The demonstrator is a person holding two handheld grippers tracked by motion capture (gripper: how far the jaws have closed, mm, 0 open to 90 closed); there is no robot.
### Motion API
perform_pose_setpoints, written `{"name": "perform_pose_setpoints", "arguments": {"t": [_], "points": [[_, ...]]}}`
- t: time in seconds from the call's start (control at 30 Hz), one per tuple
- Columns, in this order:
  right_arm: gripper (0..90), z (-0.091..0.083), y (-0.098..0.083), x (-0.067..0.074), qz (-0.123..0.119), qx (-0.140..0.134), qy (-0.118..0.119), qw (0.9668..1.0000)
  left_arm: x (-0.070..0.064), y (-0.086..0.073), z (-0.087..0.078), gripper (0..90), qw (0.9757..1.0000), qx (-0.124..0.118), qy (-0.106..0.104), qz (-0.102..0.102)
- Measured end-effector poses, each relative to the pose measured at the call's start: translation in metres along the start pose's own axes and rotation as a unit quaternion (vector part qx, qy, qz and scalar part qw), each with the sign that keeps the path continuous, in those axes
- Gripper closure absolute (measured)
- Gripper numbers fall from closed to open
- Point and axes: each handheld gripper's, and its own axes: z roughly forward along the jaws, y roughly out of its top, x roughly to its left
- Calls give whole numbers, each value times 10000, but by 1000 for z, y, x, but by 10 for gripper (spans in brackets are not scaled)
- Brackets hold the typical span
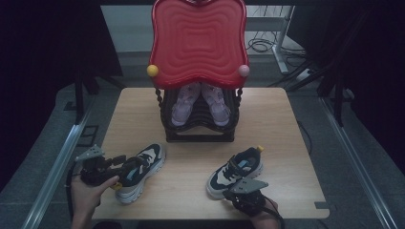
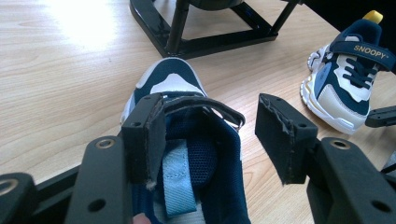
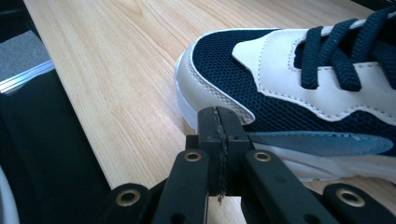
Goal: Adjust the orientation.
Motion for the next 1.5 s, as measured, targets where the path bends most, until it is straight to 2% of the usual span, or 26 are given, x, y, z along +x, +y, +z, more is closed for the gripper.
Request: {"name": "perform_pose_setpoints", "arguments": {"t": [0.47, 0.8, 0.93, 1.5], "points": [[900, 16, 13, 5, 70, -50, -190, 9998, 2, 0, -3, 432, 10000, -32, 19, -12], [900, 30, 25, 4, 10, -73, -251, 9997, 4, -1, -6, 432, 10000, -58, 46, -41], [900, 37, 31, 2, 86, -95, -278, 9995, 4, -1, -7, 432, 10000, -63, 46, -40], [900, 62, 50, 0, 96, -83, -622, 9980, 6, -2, -8, 432, 9999, -66, 70, -61]]}}
